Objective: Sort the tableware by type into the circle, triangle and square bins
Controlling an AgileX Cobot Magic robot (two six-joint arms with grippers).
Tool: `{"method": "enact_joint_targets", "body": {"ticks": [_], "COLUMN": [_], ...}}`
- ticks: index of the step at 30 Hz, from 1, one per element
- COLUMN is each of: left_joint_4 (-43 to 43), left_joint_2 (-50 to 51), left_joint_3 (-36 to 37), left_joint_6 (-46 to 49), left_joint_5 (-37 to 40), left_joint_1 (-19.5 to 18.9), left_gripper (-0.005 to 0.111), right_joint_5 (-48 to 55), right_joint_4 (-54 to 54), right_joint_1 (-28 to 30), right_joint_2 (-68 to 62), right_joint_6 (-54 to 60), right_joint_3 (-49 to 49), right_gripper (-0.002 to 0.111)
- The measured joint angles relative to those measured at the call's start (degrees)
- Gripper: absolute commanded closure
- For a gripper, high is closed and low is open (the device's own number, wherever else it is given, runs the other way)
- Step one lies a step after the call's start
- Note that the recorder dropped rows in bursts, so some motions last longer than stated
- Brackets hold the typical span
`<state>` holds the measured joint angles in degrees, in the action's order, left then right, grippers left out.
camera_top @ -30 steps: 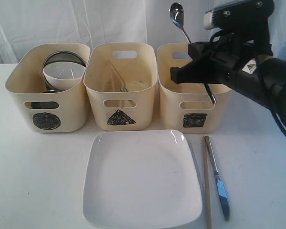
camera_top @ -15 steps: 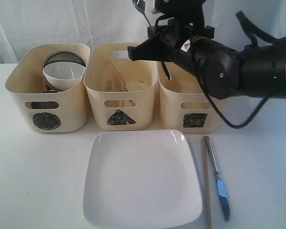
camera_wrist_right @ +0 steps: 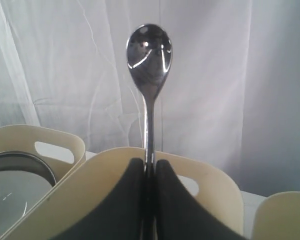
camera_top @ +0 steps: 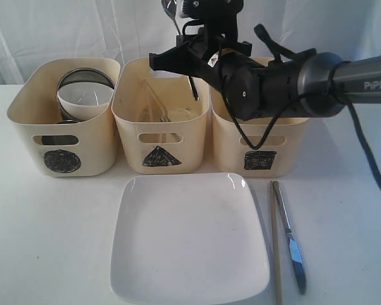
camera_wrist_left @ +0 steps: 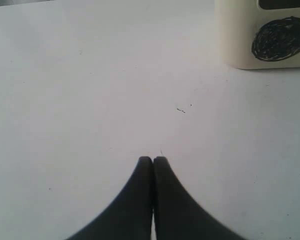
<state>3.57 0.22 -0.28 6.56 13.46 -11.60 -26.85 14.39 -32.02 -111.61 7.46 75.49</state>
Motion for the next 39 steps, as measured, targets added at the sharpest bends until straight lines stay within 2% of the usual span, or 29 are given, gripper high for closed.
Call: {"method": "enact_joint_targets", "body": {"ticks": [5,7,10,14,17,23,28,33,39], "left_joint_4": [0.00,0.00,0.00,0.00,0.00,0.00,0.00,0.00,0.00], "left_joint_2": [0.00,0.00,0.00,0.00,0.00,0.00,0.00,0.00,0.00], "left_joint_3": [0.00,0.00,0.00,0.00,0.00,0.00,0.00,0.00,0.00], "left_joint_6": [0.00,0.00,0.00,0.00,0.00,0.00,0.00,0.00,0.00], "left_joint_5": [0.00,0.00,0.00,0.00,0.00,0.00,0.00,0.00,0.00], "left_joint_1": [0.00,0.00,0.00,0.00,0.00,0.00,0.00,0.00,0.00], "left_gripper": [0.107,0.107,0.107,0.107,0.107,0.107,0.107,0.107,0.107], "right_joint_5": [-0.10,0.69,1.39,1.74,1.98,8.50,21.51,36.60,49.27], "right_joint_4": [-0.10,-0.19,-0.19,0.23,0.63,1.09,1.19,0.04,-3.09], "right_joint_1": [0.00,0.00,0.00,0.00,0.00,0.00,0.00,0.00,0.00], "right_joint_2": [-3.42,-4.64,-6.04,-7.18,-7.17,-3.32,7.62,19.12,28.29], "right_joint_6": [0.00,0.00,0.00,-0.47,-2.40,-2.90,6.21,7.21,7.35], "right_joint_3": [2.82,3.83,4.61,4.88,4.88,4.88,4.88,4.88,4.88], "right_gripper": [0.108,0.103,0.085,0.050,0.036,0.050,0.051,0.056,0.063]}}
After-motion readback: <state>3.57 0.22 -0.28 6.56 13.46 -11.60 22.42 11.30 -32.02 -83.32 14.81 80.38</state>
